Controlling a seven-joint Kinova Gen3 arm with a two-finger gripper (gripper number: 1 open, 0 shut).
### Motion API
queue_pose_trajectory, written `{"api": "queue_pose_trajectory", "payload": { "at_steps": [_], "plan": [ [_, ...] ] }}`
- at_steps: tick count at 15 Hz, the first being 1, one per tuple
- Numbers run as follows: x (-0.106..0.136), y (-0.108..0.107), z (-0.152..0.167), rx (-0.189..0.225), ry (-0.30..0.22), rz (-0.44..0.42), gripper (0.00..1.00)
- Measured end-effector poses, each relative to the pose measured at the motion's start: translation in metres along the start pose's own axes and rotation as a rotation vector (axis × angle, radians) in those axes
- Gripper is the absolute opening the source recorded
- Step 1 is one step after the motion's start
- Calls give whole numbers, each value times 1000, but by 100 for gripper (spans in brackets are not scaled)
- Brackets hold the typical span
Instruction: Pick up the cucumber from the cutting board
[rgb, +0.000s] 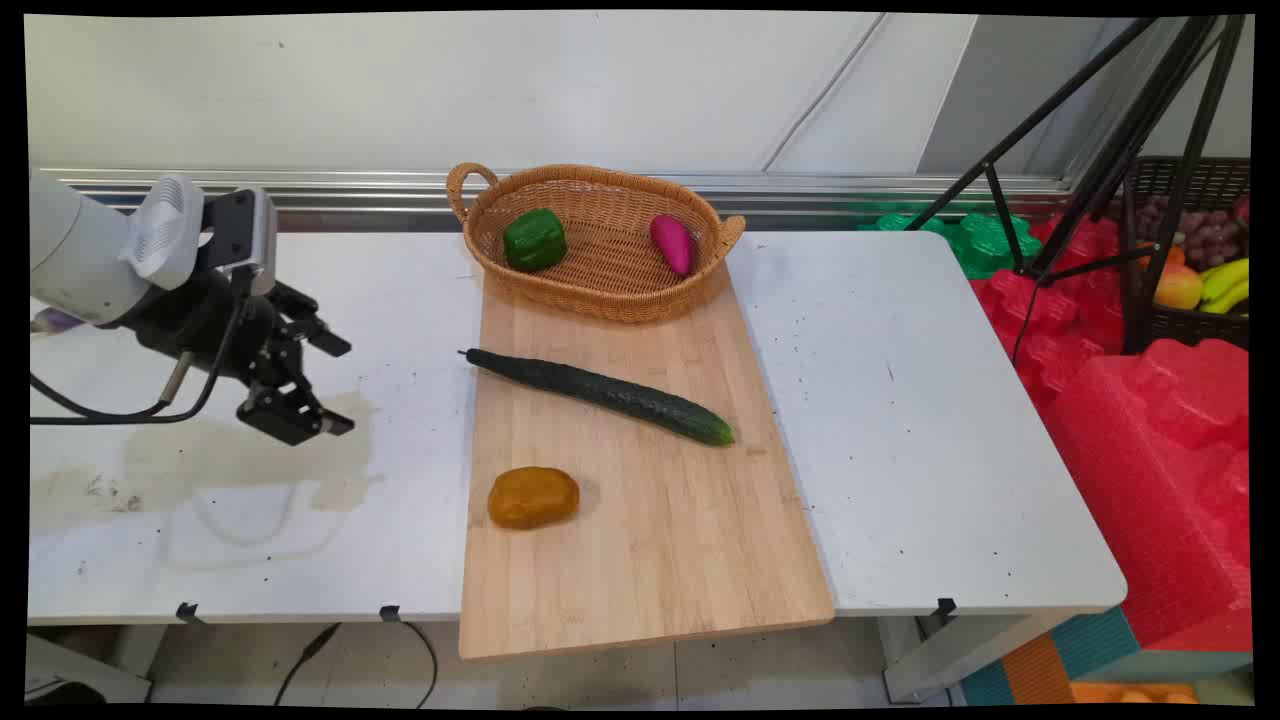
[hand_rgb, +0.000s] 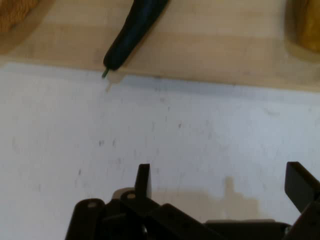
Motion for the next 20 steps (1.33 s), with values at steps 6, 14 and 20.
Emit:
{"api": "queue_pose_trajectory", "payload": {
  "at_steps": [6,14,20],
  "plan": [
    [41,6,-10,-3,104,49,100],
    [101,2,7,-7,169,134,100],
    [141,-4,47,-33,145,232,100]
  ]
}}
